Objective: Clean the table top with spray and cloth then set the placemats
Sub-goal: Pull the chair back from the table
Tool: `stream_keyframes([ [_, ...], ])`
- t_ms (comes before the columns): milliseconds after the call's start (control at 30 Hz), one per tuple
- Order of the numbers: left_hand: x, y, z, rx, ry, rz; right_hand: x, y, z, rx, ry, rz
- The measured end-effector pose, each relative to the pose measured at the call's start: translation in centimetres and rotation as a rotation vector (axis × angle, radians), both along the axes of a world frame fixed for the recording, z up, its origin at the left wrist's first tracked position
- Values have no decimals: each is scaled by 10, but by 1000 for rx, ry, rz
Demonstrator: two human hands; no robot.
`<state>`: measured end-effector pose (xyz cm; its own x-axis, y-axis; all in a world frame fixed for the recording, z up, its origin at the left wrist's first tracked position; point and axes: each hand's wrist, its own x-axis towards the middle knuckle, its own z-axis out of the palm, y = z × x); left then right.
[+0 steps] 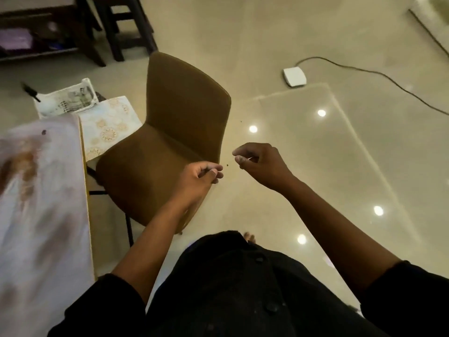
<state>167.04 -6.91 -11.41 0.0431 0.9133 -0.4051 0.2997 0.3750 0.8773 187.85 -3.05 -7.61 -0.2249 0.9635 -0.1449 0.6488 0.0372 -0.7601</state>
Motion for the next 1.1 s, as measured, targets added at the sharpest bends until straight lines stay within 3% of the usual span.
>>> stream_keyframes([
  [267,23,88,-5,-35,-50,304,-22,159,-1,71,-58,351],
  [400,19,138,-23,-47,-75,408,-57,228,-10,60,-152,516],
  [600,8,211,-47,-216,-125,557,-103,308,-39,27,-354,747],
  [800,-1,251,-67,-363,-12,479,-156,360,-62,70,-501,1065],
  [900,-4,266,-76,-420,49,464,-187,381,-80,156,-606,1290],
  [1100,6,289,-97,-611,122,616,-248,426,-114,571,-854,1822],
])
